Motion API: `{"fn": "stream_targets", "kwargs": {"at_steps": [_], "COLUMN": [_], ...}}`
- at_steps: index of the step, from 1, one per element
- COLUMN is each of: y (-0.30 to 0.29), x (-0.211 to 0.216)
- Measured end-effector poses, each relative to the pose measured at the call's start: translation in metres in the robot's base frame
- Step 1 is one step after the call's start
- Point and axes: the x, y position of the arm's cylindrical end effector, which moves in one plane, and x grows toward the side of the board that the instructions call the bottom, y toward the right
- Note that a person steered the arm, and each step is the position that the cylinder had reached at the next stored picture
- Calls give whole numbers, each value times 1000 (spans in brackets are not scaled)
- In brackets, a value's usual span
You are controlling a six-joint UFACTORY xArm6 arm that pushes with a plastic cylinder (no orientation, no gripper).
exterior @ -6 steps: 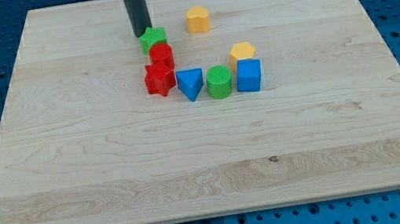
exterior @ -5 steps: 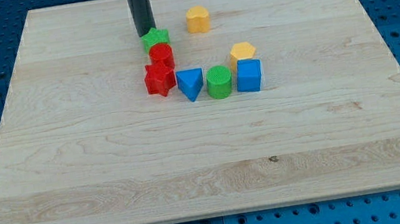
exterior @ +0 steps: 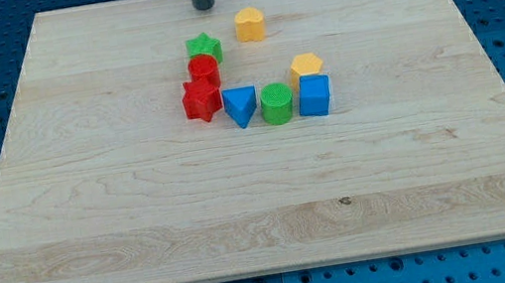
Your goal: Move your arm to the right of blue cube
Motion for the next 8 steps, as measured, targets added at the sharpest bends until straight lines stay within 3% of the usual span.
{"fn": "stream_targets", "kwargs": {"at_steps": [3,5,7,8], "y": [166,252,253,237], "x": [-11,77,189,210]}}
